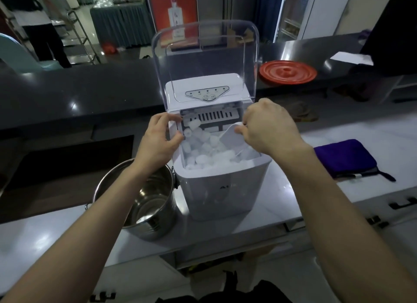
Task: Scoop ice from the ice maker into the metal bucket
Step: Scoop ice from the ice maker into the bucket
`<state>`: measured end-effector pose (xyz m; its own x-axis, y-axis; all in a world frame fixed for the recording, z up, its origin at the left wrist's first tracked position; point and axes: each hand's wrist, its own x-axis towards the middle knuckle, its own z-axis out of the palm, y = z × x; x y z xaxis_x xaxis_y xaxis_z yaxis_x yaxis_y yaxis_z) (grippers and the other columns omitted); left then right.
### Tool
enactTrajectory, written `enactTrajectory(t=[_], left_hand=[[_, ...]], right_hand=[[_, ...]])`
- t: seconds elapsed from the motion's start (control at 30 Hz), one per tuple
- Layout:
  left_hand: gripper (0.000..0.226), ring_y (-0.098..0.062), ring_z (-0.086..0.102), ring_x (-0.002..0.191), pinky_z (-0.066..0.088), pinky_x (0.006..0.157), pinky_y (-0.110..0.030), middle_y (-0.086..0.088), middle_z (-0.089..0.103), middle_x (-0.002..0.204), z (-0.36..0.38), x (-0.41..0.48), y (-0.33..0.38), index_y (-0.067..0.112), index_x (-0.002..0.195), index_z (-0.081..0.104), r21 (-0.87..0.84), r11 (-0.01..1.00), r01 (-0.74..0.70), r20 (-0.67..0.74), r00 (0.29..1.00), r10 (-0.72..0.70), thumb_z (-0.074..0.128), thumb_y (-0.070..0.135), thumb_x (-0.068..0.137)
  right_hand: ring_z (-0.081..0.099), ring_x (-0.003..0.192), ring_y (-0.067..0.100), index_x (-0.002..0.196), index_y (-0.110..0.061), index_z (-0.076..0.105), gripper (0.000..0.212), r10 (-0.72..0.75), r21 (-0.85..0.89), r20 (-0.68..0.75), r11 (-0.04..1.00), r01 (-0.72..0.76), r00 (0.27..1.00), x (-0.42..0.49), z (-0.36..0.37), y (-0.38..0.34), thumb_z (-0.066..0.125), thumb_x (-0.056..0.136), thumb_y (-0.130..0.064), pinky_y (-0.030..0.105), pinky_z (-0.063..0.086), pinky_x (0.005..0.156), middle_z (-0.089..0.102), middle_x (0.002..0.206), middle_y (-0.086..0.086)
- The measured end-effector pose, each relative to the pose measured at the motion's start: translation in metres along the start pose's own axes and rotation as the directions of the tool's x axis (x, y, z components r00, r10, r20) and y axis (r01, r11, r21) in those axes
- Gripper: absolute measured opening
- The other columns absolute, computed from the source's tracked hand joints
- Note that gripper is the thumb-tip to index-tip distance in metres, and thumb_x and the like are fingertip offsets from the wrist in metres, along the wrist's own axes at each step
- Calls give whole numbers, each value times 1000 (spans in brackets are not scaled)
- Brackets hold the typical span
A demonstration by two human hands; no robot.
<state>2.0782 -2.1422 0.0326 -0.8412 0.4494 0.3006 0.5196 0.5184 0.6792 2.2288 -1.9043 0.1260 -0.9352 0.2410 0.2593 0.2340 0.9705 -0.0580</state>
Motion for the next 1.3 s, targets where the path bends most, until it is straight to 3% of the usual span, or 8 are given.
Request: enactTrajectory(t=[0.1, 0.3, 0.6, 0.73, 0.87, 0.97, 1.2, 1.3], left_hand=[[31, -13, 61, 123, 57, 105, -47, 20, 45, 141, 0, 1, 2, 47, 125, 60, 4, 1000, 9, -13, 1000, -9, 66, 35, 97], [29, -9, 61, 117, 59, 100, -43, 23, 43, 139, 2, 2, 4, 47, 122, 60, 22, 999, 26, -23, 999, -26, 68, 34, 97], [30, -2, 61, 101, 58, 95, -42, 19, 44, 141, 2, -2, 7, 44, 124, 61, 32, 999, 42, -28, 999, -41, 68, 33, 98], [29, -10, 55, 117, 50, 95, -31, 13, 45, 146, 0, -3, 11, 40, 125, 64, 13, 999, 49, -21, 999, -49, 69, 29, 98], [27, -10, 50, 124, 41, 86, -13, 11, 43, 148, 1, -4, 14, 37, 125, 65, 7, 997, 73, -5, 997, -73, 69, 28, 100], [26, -10, 49, 126, 40, 86, -11, 11, 42, 146, 0, -4, 14, 36, 125, 65, 3, 997, 80, -4, 997, -80, 69, 28, 101], [25, -15, 54, 127, 56, 102, -36, 16, 41, 143, 0, -4, 11, 38, 123, 65, 1, 998, 70, -13, 997, -70, 71, 29, 100], [26, -17, 57, 127, 57, 105, -40, 13, 43, 144, -1, -3, 9, 39, 122, 66, 3, 998, 60, -17, 998, -60, 71, 28, 99]], right_hand=[[48, 88, 25, 103, -12, 73, 35, 3, 3, 26, 1000, -3, 1000, 5, -2, 0, 70, 100, -46, 36, 44, 79, 64, 105, 13], [54, 76, 28, 66, -16, 47, 43, 29, 55, 179, 998, -39, 984, 5, 18, -10, 64, 101, -35, 34, 42, 70, 51, 74, 3], [51, 71, 26, 74, -14, 51, 21, 13, -9, 223, 1000, -12, 975, 12, 27, -17, 60, 93, -18, 35, 41, 64, 50, 76, 4], [49, 65, 20, 74, -14, 54, 17, 22, -10, 235, 1000, -20, 972, 15, 31, -17, 60, 90, -16, 33, 37, 55, 51, 74, 3], [49, 66, 18, 73, -12, 55, 16, 30, 31, 272, 999, -40, 962, 17, 30, -16, 58, 89, -13, 34, 35, 54, 54, 75, 4], [48, 66, 19, 73, -11, 55, 19, 36, 54, 283, 997, -53, 959, 16, 32, -15, 57, 91, -13, 33, 34, 54, 52, 76, 5], [49, 67, 24, 76, -11, 57, 19, 19, 49, 260, 998, -33, 966, 12, 36, -13, 55, 94, -11, 34, 39, 64, 53, 77, 7], [44, 62, 19, 71, -14, 52, 24, 7, 38, 235, 999, -16, 972, 11, 38, -14, 56, 94, -11, 33, 37, 63, 52, 74, 6]])
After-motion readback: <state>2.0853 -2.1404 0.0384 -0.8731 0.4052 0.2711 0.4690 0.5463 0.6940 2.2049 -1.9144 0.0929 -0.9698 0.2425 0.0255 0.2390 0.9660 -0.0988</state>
